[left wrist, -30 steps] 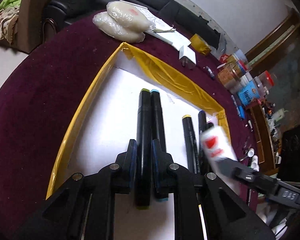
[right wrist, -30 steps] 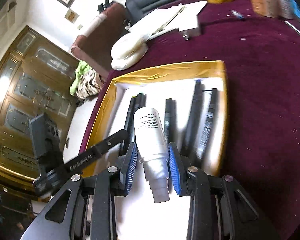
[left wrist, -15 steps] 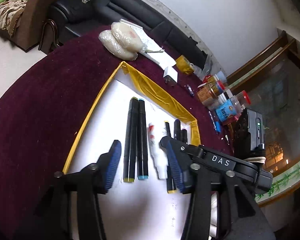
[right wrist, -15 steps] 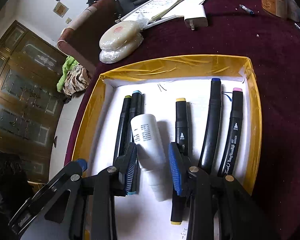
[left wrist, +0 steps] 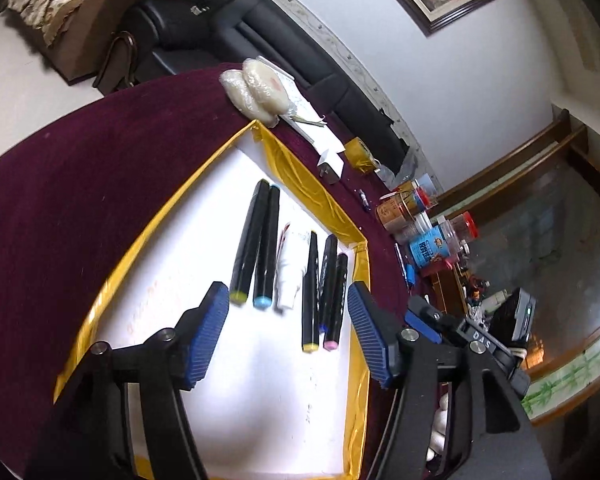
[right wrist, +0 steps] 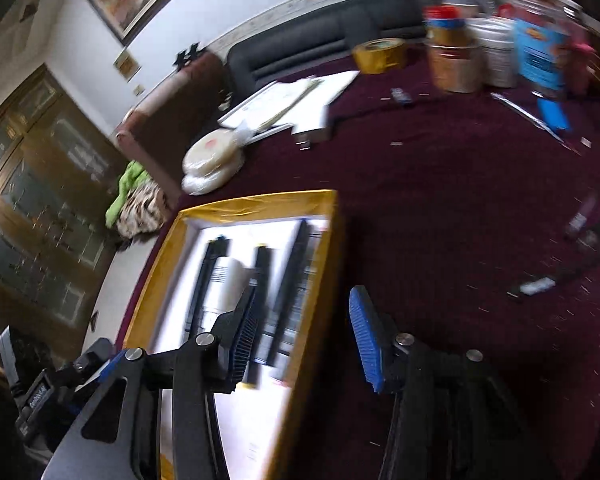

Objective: Organize rigid objects
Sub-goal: 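Move both grippers back toward the remaining items on the table, then grasp a black marker lying on the carpet with the left gripper, then lift the marker with the left gripper while the right gripper grasps the red-labelled white bottle, then place the marker and red-labelled bottle in the white tray, open both grippers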

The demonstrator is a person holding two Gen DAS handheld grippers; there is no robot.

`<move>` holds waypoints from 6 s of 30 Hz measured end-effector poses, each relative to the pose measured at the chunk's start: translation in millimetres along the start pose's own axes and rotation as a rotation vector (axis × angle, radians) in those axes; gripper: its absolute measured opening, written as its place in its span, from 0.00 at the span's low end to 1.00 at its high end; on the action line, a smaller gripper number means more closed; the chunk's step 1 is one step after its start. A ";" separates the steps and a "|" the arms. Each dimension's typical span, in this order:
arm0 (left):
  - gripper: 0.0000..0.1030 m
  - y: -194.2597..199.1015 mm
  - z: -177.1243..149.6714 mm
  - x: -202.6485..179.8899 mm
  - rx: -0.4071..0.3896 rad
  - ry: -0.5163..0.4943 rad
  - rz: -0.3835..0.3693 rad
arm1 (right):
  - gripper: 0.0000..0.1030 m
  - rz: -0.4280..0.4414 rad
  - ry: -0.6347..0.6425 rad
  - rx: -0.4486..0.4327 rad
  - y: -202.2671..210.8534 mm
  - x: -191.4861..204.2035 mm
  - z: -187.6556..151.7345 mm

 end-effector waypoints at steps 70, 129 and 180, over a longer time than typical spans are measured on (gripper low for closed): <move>0.59 -192.5 -268.6 -212.6 0.483 -0.549 0.153 | 0.72 -0.299 -0.374 -0.322 173.2 -314.8 -112.9; 0.11 -185.0 -267.7 -216.0 0.398 -0.771 0.001 | 0.72 -0.310 -0.438 -0.305 163.0 -328.3 -124.2; 0.12 18.8 -41.0 -44.2 0.124 -0.220 -0.147 | 0.30 0.184 -0.078 -0.012 72.6 -45.0 -46.1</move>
Point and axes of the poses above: each gripper's, at about its wrist camera, not at the fingertips, and y roughly against the way its jaws point, x to its left, z to its top, the point moved 5 cm from there along -y, roughly the way its jaws point, and after that the axes turned 10 degrees about y, right-handed, at the moved point
